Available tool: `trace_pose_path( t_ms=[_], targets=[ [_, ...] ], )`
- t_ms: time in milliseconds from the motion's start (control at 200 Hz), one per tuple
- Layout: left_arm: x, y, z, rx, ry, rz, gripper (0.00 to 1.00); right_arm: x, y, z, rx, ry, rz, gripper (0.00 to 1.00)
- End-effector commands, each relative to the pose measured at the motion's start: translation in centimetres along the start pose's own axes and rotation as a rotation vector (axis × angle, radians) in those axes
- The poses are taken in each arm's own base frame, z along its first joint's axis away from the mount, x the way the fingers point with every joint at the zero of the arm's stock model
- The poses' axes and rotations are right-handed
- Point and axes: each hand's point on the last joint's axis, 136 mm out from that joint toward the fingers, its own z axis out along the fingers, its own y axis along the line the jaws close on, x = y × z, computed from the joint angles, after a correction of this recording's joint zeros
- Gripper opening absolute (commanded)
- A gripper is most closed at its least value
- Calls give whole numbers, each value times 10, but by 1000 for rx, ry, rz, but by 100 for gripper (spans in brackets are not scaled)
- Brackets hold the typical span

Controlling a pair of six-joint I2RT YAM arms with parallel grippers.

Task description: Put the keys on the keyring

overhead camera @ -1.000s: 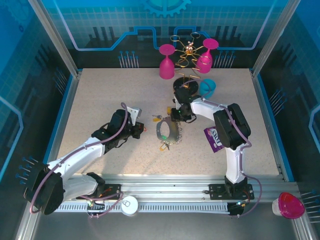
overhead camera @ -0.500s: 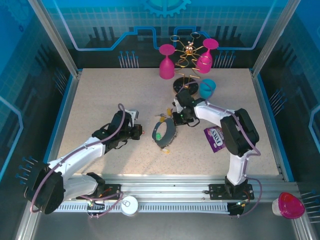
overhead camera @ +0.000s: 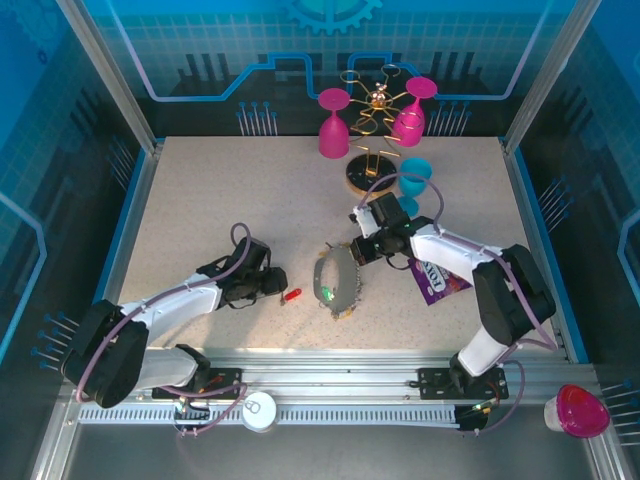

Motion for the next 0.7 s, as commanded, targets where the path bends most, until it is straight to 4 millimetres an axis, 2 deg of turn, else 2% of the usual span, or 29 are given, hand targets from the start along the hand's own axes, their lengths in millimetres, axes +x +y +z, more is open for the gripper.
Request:
trace_pose_path(
  t_ms=[0, 80, 195, 330, 465, 695],
  targets=[
    [-18, -11, -7, 15, -68, 24, 61, -25, 25, -13, -101, -120, -106, 0],
    [-36, -24, -21, 49, -140, 105, 67, -29, 32, -16, -131, -139, -142, 0],
    [-62, -62, -48, 164, -247, 333, 67, -38, 41, -23, -173, -182, -196, 0],
    [-72, -100, -69, 265, -290, 642, 63, -46, 54, -33, -224, -235, -278, 0],
    [-73, -116, -76, 303, -264, 852, 57, -52, 64, -43, -253, -268, -345, 0],
    [-87, -136, -103, 385, -302, 1028, 52, -64, 81, -69, -284, -389, -511, 0]
  ],
)
